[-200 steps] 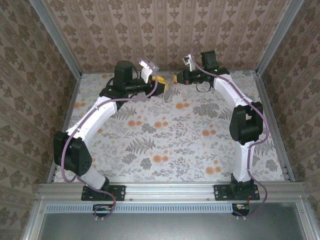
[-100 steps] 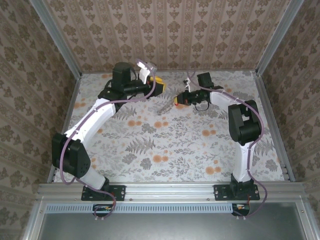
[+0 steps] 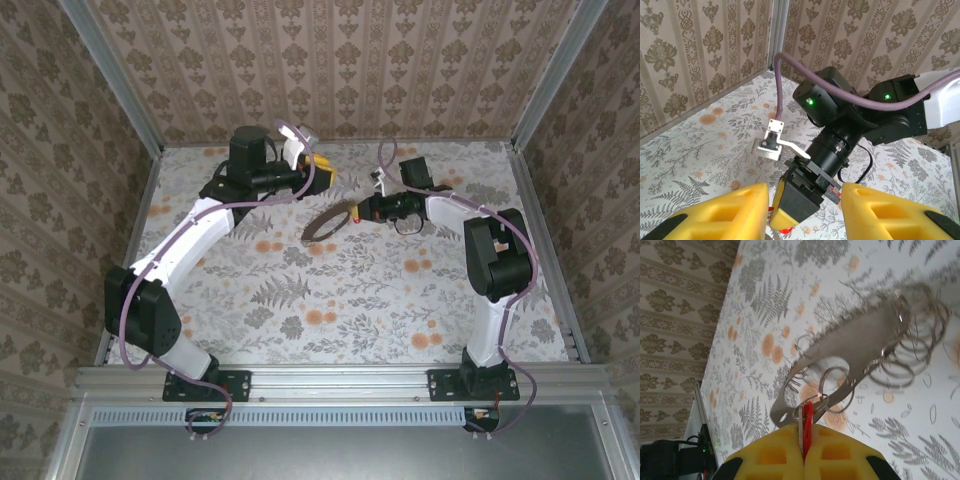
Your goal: Put the keys on the keyring
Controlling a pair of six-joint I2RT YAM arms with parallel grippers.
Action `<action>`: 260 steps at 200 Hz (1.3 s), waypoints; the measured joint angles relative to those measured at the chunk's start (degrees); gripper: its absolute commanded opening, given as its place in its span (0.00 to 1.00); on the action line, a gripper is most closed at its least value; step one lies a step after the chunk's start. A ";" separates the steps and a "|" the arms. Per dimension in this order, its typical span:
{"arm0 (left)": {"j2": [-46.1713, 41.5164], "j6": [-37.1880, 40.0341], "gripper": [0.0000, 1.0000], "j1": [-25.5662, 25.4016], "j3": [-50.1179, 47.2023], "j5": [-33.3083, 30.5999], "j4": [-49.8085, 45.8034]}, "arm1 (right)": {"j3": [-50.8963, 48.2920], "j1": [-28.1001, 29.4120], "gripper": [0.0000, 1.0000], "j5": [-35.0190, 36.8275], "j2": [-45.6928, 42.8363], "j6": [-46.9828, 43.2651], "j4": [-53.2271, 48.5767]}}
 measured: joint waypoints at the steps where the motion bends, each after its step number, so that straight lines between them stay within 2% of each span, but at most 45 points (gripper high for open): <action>1: 0.00 0.00 0.43 0.00 0.00 0.00 0.00 | -0.15 0.00 0.00 0.00 0.00 0.02 0.00; 127: 0.00 0.00 0.44 -0.70 0.00 0.00 -0.02 | -12.13 0.90 0.00 0.57 -0.72 0.59 0.52; 172: 0.02 0.00 0.45 -0.70 0.00 0.00 -0.02 | -14.93 0.92 0.11 1.88 -2.78 0.37 -0.85; 207: 0.04 -0.04 0.46 -0.72 0.00 0.00 -0.02 | -18.08 0.92 0.35 3.50 -6.25 -0.26 -2.27; 260: 0.04 -0.61 0.52 -0.74 0.00 0.00 0.11 | -20.90 0.90 0.51 6.69 -14.32 -0.81 -4.92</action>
